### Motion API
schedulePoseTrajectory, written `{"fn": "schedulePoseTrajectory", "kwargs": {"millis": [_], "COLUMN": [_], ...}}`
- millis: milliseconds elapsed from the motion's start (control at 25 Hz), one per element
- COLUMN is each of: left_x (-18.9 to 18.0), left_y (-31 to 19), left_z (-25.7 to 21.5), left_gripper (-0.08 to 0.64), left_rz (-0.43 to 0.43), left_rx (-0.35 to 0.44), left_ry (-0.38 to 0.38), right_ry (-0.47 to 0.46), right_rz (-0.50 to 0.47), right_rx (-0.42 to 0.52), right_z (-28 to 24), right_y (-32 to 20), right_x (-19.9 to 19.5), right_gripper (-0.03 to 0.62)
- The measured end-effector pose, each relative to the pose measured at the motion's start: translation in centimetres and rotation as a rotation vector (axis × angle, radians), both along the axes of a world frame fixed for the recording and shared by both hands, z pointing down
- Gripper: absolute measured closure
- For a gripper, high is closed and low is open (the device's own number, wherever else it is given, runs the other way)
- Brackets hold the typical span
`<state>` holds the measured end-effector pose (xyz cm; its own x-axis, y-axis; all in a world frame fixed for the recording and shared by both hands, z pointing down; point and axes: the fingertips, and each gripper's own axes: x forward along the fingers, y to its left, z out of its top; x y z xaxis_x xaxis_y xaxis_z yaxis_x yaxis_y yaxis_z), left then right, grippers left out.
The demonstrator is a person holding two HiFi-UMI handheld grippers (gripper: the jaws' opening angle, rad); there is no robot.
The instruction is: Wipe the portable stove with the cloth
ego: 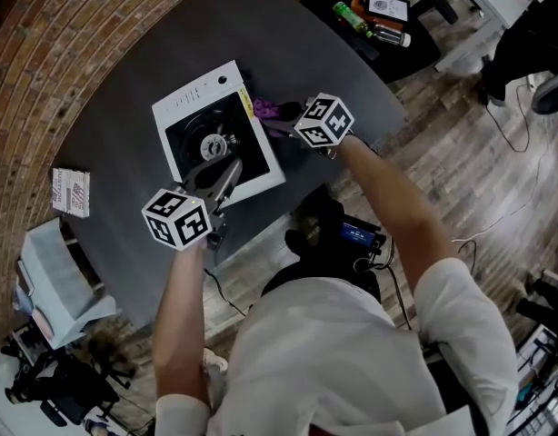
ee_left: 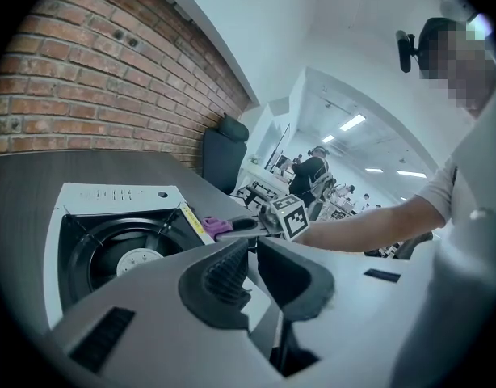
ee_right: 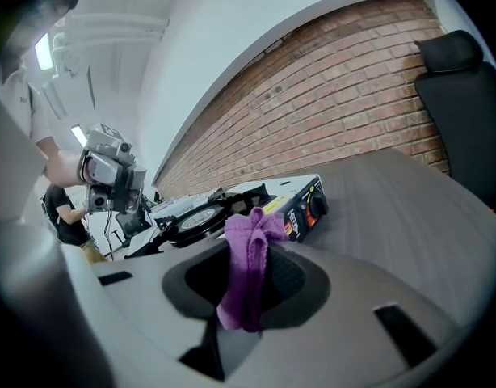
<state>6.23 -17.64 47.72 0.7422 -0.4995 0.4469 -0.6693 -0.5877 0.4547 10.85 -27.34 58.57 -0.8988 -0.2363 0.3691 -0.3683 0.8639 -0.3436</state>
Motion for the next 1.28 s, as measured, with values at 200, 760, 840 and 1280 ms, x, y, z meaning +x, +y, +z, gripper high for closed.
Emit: {"fn": "schedulePoseTrajectory", "kwargs": {"millis": [200, 760, 840, 1280], "left_x": [0.2, 0.8, 0.9, 1.3], "left_y": [1.2, 3.1, 3.4, 4.6], "left_z": [0.7, 0.4, 0.5, 0.5], "left_gripper": [0.517, 0.517, 0.517, 0.517], "left_rz": [0.014, 0.036, 0.037, 0.045], "left_rx": [-0.006, 0.008, 0.004, -0.001], "left_ry": [-0.002, 0.036, 0.046, 0.091], "right_ry": [-0.003, 0.032, 0.041, 0.107], "right_rz": [0.001, -0.033, -0.045, -0.110], "right_rx": [-0.013, -0.027, -0.031, -0.045], "right_z": [0.8, 1.1, 1.3, 1.5], "right_y": [1.4, 5.5, 6.4, 10.3], "right_x": [0.3, 1.2, 1.3, 2.1], "right_gripper": [0.499, 0.499, 0.499, 0.498]}}
